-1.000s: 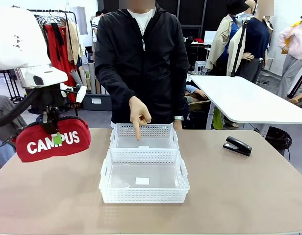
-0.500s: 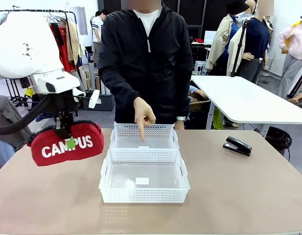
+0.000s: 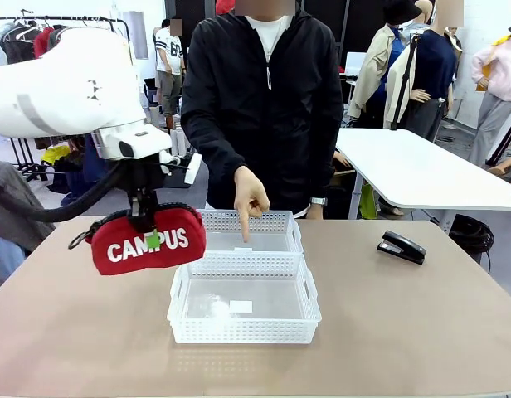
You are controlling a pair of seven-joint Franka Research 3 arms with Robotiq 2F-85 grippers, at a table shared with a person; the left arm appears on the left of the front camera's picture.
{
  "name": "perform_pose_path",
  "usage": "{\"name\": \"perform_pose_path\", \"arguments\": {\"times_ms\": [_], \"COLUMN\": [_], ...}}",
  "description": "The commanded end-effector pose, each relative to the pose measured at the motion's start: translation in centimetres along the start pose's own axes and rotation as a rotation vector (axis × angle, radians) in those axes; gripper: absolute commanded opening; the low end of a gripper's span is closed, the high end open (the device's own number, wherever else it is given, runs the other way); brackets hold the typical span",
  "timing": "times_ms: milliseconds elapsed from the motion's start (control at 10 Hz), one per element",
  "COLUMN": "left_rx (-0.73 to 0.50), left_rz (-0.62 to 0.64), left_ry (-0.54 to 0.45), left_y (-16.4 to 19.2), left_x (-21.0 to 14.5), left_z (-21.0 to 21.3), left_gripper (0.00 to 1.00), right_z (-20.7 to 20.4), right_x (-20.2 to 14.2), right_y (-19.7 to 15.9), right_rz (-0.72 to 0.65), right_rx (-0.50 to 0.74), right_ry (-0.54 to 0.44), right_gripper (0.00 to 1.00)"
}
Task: Distribute items into two baskets.
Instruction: Place the picked Pencil pouch into the Organizing basket as instructed by the person.
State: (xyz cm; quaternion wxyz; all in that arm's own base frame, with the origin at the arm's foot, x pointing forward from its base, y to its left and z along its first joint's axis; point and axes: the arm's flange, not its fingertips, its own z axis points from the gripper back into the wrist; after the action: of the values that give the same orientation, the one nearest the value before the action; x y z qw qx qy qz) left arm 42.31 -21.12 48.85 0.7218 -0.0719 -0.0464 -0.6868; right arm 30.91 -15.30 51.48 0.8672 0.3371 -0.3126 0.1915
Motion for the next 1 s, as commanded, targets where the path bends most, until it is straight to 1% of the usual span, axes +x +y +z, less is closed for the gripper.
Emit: {"name": "perform_pose_path", "arguments": {"times_ms": [0, 300, 500, 900], "left_rx": [0.011, -0.002, -0.011, 0.014], "left_rz": [0.009, -0.021, -0.033, -0.030], "left_ry": [-0.012, 0.002, -0.009, -0.016], "left_y": [0.7, 1.6, 1.7, -0.8], "left_x": [1.5, 4.4, 6.4, 9.8], "left_z": [0.5, -0.2, -0.9, -2.9], "left_gripper": [0.00, 0.00, 0.00, 0.00], "right_z": [0.1, 0.1, 0.1, 0.1], "right_x": [0.2, 0.2, 0.2, 0.2], "right_y": [0.0, 0.0, 0.0, 0.0], "right_rz": [0.011, 0.011, 0.011, 0.011], "right_rx": [0.009, 0.009, 0.009, 0.009], "right_ry": [-0.018, -0.018, -0.018, -0.018], "right_gripper": [1.00, 1.00, 1.00, 1.00]}}
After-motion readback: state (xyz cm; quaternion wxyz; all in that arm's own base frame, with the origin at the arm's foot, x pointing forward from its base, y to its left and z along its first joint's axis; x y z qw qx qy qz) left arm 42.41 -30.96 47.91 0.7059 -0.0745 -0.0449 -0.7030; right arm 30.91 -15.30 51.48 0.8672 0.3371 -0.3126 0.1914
